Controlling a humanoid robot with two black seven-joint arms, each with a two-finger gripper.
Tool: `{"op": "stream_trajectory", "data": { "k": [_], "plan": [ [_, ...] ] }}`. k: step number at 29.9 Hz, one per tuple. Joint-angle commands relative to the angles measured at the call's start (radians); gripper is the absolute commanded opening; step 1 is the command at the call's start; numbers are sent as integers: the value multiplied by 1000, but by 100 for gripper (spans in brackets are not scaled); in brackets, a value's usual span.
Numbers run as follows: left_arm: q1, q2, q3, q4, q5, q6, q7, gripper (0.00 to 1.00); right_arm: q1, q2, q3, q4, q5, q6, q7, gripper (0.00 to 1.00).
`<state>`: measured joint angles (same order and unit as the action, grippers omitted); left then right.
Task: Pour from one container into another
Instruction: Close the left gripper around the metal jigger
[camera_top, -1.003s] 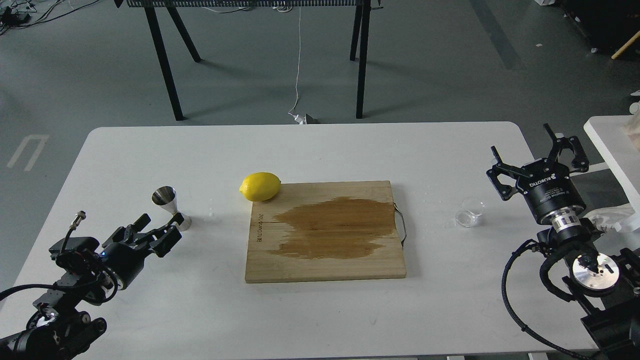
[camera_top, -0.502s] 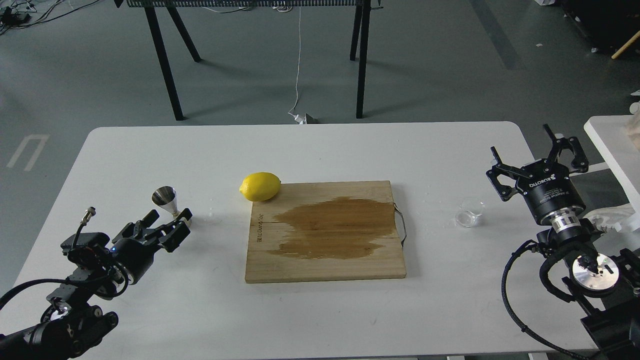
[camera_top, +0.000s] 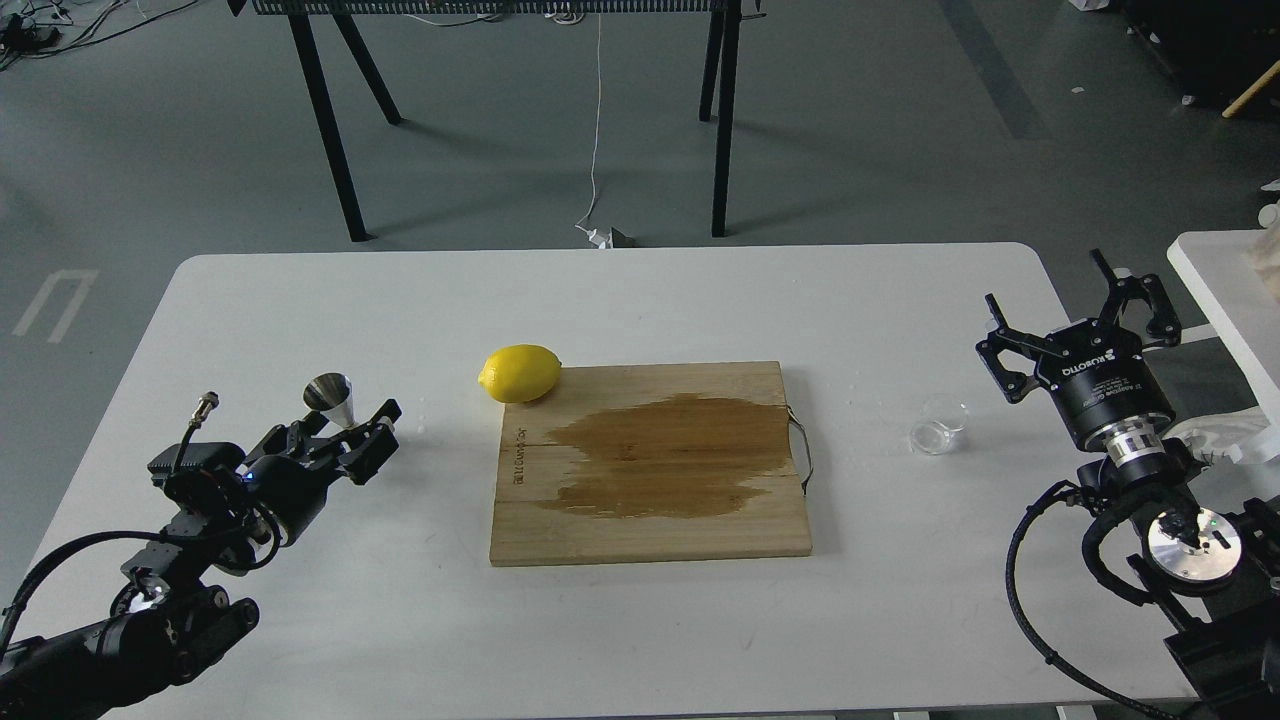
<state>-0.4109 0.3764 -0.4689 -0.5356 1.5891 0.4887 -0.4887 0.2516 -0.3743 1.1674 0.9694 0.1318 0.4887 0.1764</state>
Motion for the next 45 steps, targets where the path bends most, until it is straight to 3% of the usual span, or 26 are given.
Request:
{"op": "stream_trajectory", "data": {
  "k": [1,18,29,37,45],
  "plan": [
    [-2,-2,0,5,-1,0,0,96,0,0,0,0,0,0,0,99],
    [-17,-39,1,58,0,0,0,85,0,0,0,2,0,0,0,99],
    [-19,-40,16,71,5,0,0,67,0,2,-5,3,0,0,0,99],
    [-25,-53,18,108,5,0,0,47,-5,2,-6,2,0,0,0,99],
    [-29,-53,30,108,5,0,0,44,-5,3,-6,3,0,0,0,99]
  ]
}}
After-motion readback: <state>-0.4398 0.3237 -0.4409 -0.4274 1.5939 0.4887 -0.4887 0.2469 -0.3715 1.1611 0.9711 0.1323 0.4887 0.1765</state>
